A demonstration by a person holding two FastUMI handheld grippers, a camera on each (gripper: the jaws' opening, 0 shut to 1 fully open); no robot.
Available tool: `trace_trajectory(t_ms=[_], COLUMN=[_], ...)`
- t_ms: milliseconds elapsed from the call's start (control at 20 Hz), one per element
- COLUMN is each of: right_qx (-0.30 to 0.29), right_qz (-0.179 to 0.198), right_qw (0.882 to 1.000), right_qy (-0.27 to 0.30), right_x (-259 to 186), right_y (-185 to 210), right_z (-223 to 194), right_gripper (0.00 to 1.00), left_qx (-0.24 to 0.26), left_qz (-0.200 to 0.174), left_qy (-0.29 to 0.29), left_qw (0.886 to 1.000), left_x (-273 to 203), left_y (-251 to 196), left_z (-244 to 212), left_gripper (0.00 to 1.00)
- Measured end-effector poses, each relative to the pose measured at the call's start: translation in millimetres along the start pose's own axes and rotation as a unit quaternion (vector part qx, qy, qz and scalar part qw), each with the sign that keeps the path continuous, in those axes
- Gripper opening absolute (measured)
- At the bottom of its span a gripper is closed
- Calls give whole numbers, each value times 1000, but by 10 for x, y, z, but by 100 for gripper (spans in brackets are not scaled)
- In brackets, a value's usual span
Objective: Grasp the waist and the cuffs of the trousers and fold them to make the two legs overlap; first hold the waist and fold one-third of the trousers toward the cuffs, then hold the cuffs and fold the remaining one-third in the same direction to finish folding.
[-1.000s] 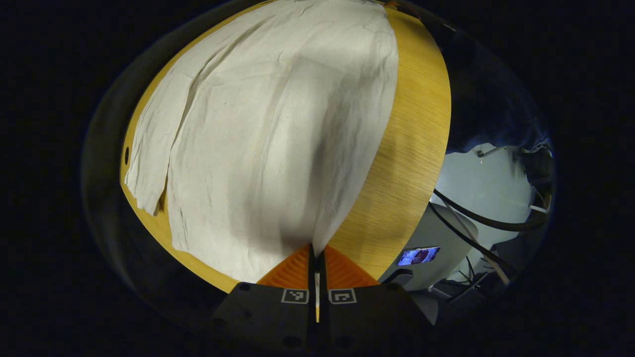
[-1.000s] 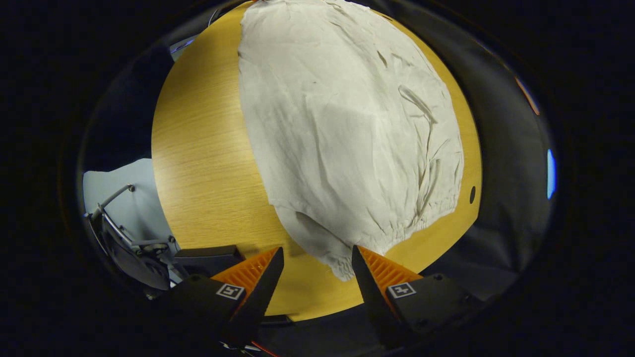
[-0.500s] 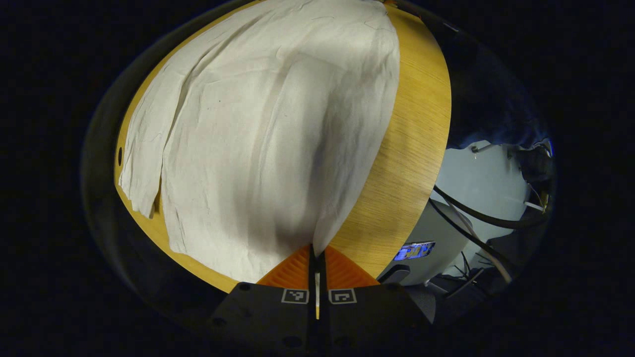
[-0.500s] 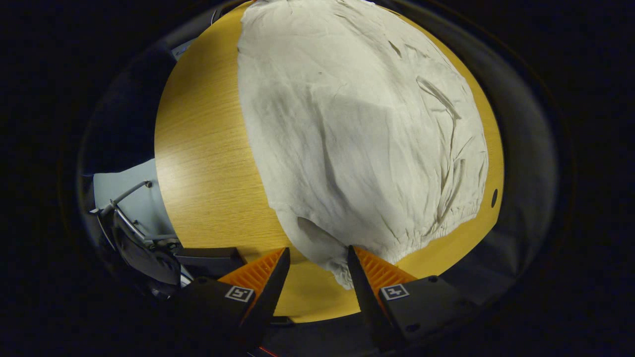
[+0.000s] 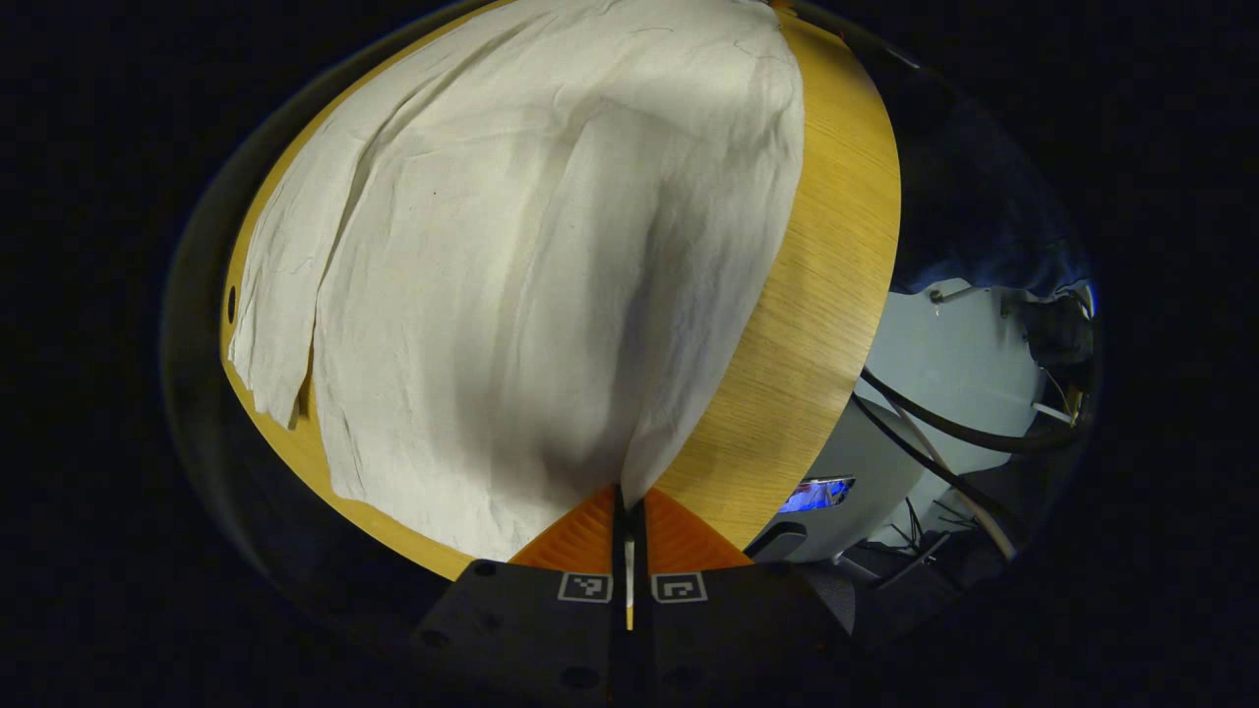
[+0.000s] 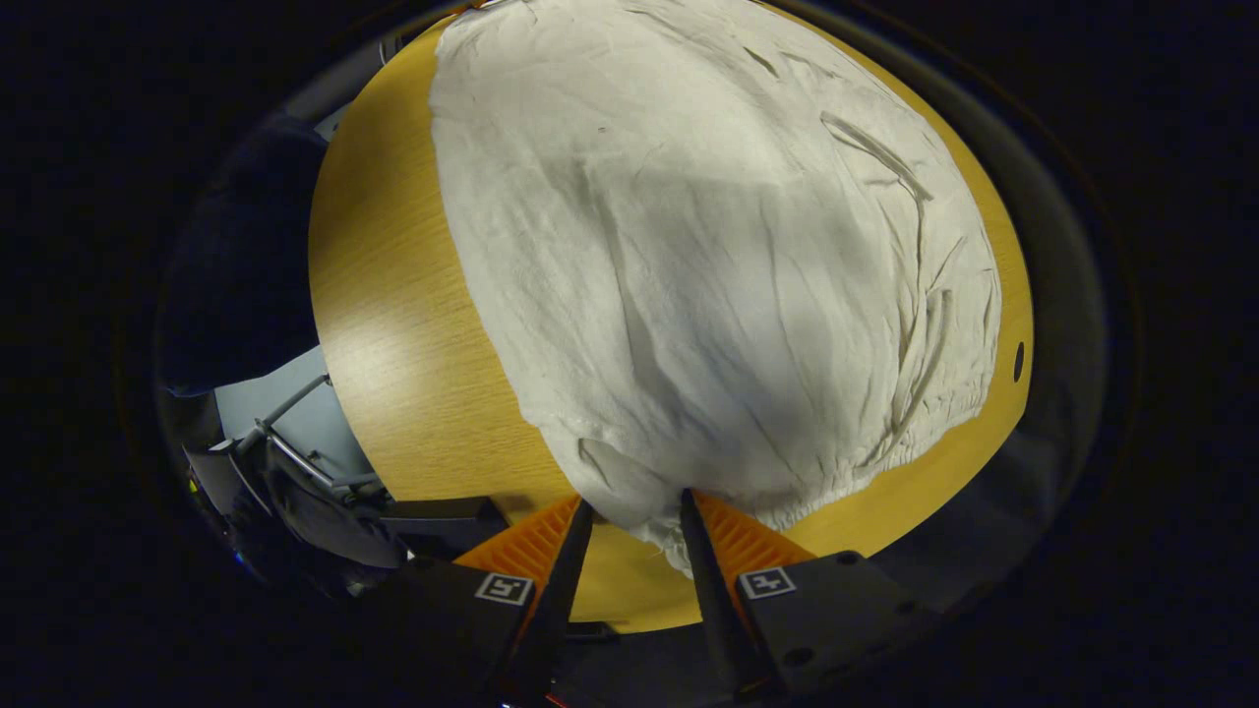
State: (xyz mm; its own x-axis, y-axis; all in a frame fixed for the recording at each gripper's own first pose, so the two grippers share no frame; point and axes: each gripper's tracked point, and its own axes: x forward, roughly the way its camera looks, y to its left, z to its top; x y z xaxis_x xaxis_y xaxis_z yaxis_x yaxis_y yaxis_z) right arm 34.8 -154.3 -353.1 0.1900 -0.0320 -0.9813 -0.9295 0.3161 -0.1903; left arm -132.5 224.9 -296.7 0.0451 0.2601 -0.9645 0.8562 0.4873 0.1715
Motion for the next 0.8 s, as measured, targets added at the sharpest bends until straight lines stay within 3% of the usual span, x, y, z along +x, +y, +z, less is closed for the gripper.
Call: trace_trajectory(t_ms=[200,550,600,750,800], right_qx=[-7,7,7,16,30], right_qz=[-31,-37,-42,-44,-37], right_qw=[999,999,999,999,999], right_qy=[-4,0,-2,-6,-9], right_x=[-3,14,12,-50,-25], right_y=[-134,-164,-165,-172,-159], right_z=[27,16,21,39,-4], right_gripper=[22,18,7,7,2], left_qx=[-7,-9,-13,-19,-17], left_qz=[-1,-11,-14,-21,-23], left_qy=[0,16,18,20,21], left_qw=[1000,1000,1000,999,999], left_x=[9,7,4,-4,0], left_y=[2,3,0,-8,-13], left_z=[-5,-14,-11,-6,-8], left_gripper=[0,0,0,0,0])
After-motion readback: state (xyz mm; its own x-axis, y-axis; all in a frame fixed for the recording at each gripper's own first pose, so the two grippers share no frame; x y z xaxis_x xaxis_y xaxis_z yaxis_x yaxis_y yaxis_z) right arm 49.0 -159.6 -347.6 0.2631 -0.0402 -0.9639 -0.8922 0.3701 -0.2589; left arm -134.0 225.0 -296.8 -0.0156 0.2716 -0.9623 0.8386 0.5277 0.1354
